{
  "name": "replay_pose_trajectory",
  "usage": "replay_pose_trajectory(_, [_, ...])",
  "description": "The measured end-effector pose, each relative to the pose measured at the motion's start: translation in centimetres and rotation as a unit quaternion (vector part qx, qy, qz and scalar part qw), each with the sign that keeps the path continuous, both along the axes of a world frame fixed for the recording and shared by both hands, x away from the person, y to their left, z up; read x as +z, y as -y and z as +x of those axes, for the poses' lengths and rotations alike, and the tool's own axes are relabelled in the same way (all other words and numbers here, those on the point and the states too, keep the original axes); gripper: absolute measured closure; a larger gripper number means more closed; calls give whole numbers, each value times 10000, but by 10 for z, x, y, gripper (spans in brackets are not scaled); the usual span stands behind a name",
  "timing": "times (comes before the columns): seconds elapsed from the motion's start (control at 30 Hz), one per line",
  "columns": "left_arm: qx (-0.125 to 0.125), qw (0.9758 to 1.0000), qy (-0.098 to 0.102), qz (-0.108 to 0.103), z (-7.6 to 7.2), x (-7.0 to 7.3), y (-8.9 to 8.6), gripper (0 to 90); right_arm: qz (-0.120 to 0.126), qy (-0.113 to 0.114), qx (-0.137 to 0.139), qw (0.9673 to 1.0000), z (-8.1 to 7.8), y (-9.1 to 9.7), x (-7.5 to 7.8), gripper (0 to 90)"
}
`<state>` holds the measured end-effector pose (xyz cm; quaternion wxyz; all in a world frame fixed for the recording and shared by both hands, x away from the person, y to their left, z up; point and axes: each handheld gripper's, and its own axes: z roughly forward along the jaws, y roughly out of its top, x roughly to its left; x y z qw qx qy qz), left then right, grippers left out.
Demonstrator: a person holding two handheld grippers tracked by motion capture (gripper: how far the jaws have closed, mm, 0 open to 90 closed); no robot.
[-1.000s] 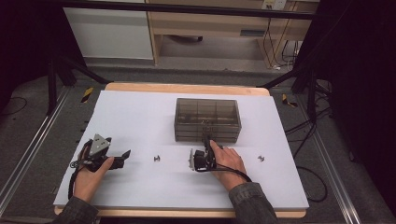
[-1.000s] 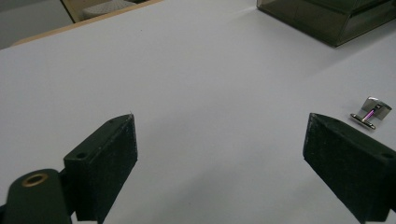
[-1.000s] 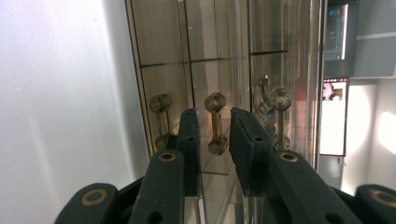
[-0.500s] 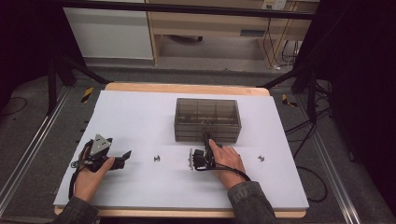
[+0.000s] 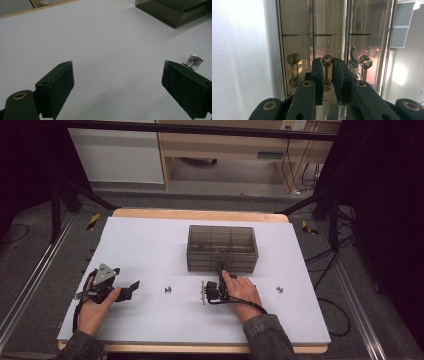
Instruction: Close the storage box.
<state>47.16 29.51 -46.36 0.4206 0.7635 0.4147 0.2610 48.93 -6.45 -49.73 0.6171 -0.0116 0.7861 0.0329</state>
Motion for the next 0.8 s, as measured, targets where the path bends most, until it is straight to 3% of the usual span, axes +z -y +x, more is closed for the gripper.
replay_pose_trajectory(0.43, [0, 10000, -15, -1, 0, 0, 0, 105, 49, -10, 18, 10000, -4, -1, 1, 811])
replay_pose_trajectory(0.8, [4, 10000, -28, 38, 0, 0, 0, 105, 20, -70, 3, 10000, -23, -1, 3, 811])
